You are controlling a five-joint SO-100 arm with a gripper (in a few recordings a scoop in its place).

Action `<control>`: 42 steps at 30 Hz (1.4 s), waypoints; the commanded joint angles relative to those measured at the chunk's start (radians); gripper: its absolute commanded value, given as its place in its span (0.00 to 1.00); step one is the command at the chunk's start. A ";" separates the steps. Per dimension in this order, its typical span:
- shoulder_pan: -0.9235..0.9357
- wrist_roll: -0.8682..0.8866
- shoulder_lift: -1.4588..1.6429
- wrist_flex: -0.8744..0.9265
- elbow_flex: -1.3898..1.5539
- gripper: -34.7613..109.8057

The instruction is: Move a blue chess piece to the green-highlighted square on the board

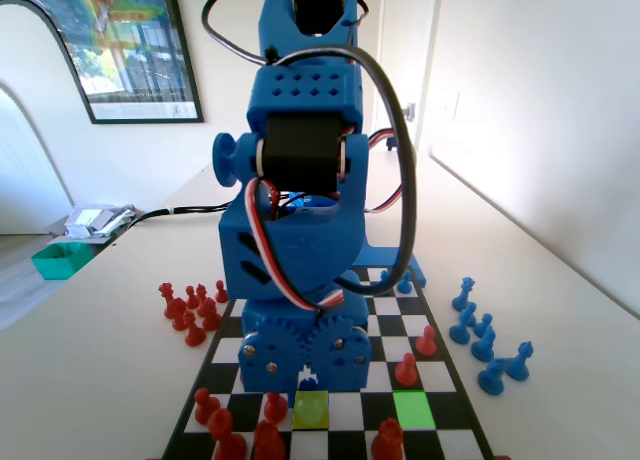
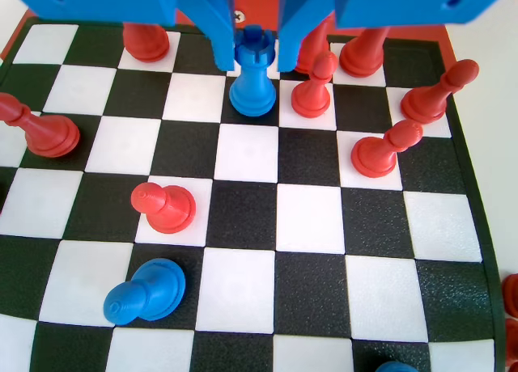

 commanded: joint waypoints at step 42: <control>-0.198 0.273 0.121 0.347 -0.256 0.25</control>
